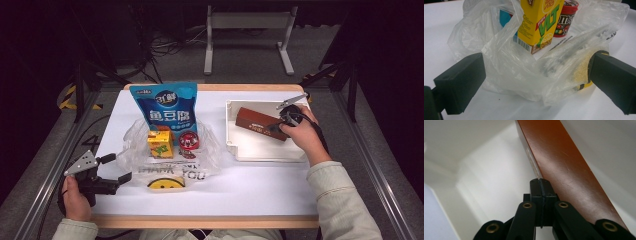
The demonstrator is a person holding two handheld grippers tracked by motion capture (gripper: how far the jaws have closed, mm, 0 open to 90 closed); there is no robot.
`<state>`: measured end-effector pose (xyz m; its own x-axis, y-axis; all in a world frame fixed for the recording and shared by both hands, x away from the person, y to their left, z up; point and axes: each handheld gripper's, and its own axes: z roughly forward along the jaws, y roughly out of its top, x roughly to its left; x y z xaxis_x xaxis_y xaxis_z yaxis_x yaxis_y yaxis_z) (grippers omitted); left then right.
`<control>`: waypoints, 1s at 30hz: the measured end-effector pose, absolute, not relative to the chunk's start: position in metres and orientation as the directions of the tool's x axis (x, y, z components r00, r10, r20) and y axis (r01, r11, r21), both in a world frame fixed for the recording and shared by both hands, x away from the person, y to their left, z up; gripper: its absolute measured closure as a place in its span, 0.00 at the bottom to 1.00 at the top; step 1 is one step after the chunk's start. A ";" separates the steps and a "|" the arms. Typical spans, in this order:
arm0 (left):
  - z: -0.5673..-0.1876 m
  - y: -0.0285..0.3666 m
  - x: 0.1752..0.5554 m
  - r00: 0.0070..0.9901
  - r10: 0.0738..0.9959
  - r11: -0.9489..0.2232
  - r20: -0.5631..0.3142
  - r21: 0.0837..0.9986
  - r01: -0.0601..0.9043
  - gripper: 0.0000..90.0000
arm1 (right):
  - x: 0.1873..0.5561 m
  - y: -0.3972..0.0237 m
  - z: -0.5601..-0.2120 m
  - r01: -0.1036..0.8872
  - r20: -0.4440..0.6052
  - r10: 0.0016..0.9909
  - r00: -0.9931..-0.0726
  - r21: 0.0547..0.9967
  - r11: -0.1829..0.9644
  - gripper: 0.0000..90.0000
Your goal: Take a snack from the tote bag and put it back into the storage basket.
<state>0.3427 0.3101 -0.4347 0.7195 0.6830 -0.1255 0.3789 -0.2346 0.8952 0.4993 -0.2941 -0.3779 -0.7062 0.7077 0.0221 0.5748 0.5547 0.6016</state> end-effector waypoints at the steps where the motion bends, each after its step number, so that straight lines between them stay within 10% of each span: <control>1: -0.435 0.310 0.343 0.720 0.683 -0.235 -0.126 0.895 0.379 0.01 | 0.500 -0.294 -0.378 0.574 0.013 0.710 -0.704 0.599 0.559 1.00; 30: -0.434 0.311 0.342 0.725 0.678 -0.238 -0.121 0.897 0.372 0.01 | 0.514 -0.302 -0.379 0.629 -0.027 0.810 -0.586 0.615 0.475 1.00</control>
